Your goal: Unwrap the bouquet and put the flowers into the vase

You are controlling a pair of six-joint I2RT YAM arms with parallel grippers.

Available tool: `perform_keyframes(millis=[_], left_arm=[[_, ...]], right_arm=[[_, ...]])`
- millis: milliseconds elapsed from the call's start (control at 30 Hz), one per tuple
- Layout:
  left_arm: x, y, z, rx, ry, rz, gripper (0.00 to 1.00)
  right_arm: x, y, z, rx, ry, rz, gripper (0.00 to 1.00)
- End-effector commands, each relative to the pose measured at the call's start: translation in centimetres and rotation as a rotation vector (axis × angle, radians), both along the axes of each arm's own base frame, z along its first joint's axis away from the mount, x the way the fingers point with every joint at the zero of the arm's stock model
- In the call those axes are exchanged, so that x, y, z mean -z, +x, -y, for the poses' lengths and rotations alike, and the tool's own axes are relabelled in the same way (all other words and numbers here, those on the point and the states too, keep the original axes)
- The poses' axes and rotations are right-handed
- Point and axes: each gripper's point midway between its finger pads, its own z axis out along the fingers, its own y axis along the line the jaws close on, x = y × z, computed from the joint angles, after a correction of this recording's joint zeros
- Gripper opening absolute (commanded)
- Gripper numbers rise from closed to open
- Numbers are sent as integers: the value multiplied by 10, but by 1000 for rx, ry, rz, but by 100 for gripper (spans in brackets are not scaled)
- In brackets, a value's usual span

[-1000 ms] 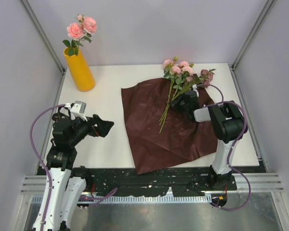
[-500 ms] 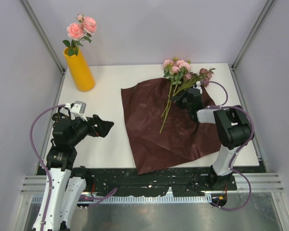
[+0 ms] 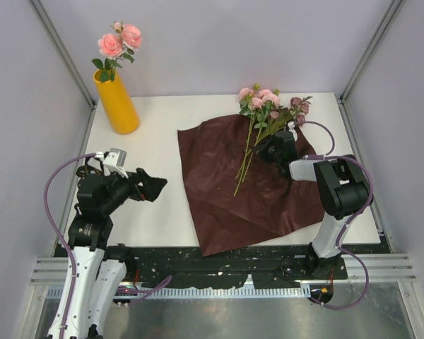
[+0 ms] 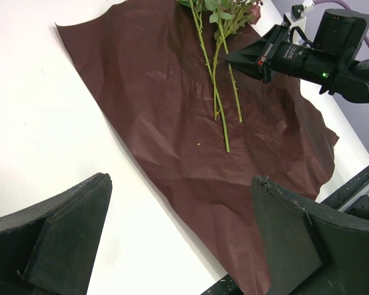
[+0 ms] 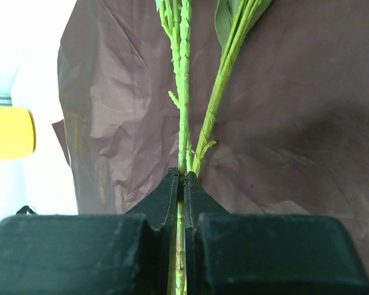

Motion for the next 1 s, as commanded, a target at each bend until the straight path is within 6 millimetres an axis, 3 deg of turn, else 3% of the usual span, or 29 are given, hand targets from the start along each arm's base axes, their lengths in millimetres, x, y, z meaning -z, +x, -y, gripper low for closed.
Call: perform_keyframes(millis=[0,33,67,100,233,467,733,967], left_arm=[[-9,0,0,-1,6,32,98],[-9,0,0,-1,6,34,98],[-9,0,0,-1,6,32,98],[-9,0,-1,-2,6,34,98],[-10,-1,0,-1,5,37,98],[-9,-1,0,1,6,35,99],[-21,-7,16,98,19,53,95],[-53,-16,36,221,-39,43,90]], right_arm=[[-14,11,0,0,-6,39,5],[-14,11,0,3,-6,34,16],[-12,10,2,7,-14,21,19],[-12,10,1,1,-18,24,6],[-18,10,-3,-33,-22,62,6],[-58,7,-5,-107,-66,211,5],[-113,-24,3,-140,-108,400,5],[-159,-64,11,-130,-65,518,6]])
